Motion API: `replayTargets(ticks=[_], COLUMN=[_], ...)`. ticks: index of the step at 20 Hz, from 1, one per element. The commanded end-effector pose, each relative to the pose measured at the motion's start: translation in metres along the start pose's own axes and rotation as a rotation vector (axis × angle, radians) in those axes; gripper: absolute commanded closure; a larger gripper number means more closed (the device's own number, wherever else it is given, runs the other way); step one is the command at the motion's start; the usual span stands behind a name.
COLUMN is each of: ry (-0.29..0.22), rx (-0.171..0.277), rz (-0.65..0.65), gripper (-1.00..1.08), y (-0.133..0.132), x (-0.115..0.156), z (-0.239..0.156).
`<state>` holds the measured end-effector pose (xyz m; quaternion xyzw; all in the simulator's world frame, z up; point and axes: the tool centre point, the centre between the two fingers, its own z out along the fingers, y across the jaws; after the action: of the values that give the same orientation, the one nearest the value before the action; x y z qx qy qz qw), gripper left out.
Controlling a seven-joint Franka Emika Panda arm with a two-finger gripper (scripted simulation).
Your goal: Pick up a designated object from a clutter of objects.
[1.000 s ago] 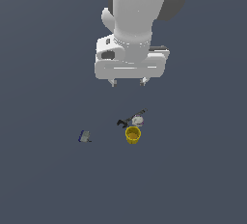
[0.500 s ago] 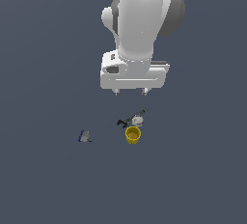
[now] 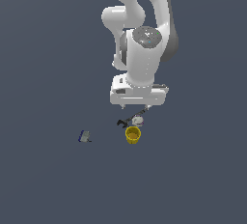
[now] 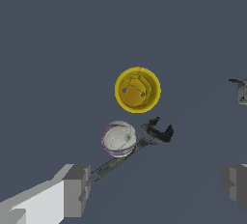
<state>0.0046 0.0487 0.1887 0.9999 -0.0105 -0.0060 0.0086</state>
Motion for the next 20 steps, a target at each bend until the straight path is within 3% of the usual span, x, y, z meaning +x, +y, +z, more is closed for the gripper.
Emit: replayTargets(ticks=[1,10,20], ry=[0.003,0.009,0.01], rx=[0.004,0.014,0.017], rz=[0.022,0.077,0.094], gripper=[-0.92,-0.92,-0.92], y=[-0.007,-0.023,-0.027], x=[-0.003,-0.017,-0.023], z=[0.024,0.083,0.101])
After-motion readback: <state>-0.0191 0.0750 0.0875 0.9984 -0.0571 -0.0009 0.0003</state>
